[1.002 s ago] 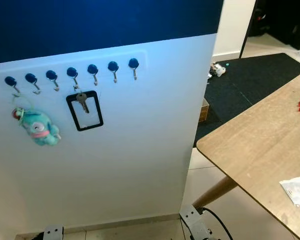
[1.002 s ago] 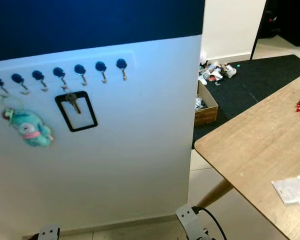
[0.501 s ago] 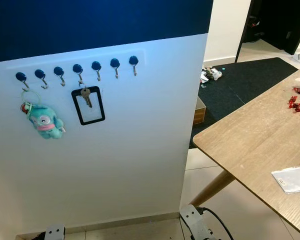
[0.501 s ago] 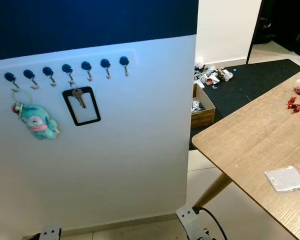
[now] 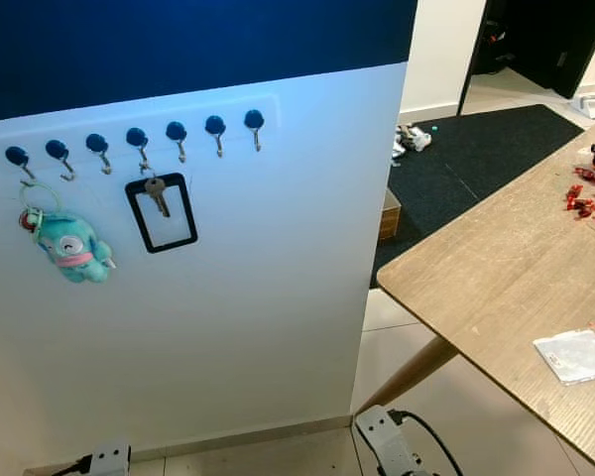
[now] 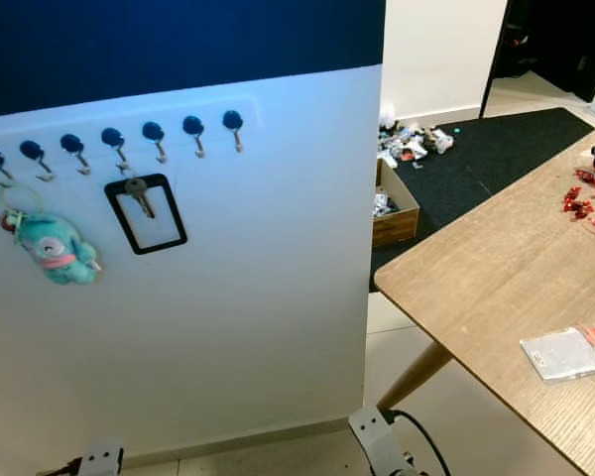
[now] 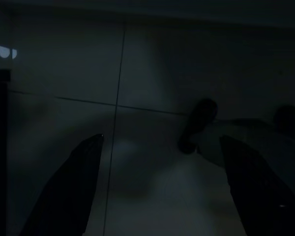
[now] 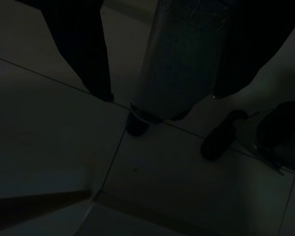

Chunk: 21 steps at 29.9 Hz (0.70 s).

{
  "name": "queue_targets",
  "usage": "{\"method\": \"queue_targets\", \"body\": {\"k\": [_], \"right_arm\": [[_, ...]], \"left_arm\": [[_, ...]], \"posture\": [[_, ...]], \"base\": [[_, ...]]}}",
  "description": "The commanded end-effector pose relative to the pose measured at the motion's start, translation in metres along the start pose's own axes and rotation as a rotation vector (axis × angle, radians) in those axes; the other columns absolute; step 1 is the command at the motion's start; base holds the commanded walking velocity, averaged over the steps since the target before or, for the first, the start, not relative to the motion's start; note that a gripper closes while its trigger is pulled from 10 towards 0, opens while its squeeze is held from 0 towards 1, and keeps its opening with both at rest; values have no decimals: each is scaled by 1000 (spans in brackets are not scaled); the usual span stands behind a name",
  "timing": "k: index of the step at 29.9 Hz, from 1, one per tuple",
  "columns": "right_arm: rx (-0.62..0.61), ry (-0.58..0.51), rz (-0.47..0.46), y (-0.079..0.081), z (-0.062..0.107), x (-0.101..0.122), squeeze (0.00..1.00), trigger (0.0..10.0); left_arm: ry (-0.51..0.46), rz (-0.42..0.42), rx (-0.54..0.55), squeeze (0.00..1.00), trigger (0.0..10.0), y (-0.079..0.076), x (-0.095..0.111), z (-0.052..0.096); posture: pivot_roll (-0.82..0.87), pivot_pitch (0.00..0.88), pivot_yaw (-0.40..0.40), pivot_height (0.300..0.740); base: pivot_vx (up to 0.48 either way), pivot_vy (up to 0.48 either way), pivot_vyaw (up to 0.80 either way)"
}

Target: Hang keys on a hook

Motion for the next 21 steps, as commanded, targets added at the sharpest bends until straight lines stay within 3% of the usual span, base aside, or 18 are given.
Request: {"method": "queue_targets", "body": {"k": [1, 21], "right_arm": [[66, 190, 2, 24, 6, -51, 0, 10000], [69, 191, -7, 25, 6, -51, 0, 10000]], "left_arm": [[19, -11, -1, 0, 10000, 0, -6, 1], [21, -24, -7, 0, 10000, -1, -5, 0]], "posture": [[-91, 75, 99, 740], [-91, 83, 106, 740]], "base": [[-394, 0, 0], [-464, 0, 0]]}}
Point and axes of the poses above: a point about 5 cm out from each wrist's last joint towards the gripper, its own z axis pointing back from the gripper into the wrist, its own x axis along the axis of the wrist's last joint, y = z × x, the point moved 2 cm from there along -z, pointing out of the wrist towards the gripper, and after that the axes turned 4 degrees about z, right-handed, at the moved point
